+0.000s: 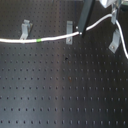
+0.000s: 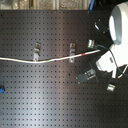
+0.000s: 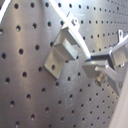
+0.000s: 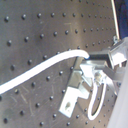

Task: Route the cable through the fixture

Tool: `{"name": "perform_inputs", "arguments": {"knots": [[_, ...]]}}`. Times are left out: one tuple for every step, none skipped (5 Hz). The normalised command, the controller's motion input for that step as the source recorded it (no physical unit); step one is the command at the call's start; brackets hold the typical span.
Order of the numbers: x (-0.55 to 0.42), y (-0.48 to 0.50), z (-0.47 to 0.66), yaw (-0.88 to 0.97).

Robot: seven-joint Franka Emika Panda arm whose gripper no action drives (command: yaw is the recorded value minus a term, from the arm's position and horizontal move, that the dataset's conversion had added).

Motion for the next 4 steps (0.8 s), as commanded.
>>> {"name": "perform_inputs", "arguments": {"knots": [[-0.119,-0.016,0.0,0.0],[-0.145,-0.088,0.03,-0.15],[-0.186,-0.119,0.05,-0.27],[-0.168,-0.088,0.03,-0.19]]}}
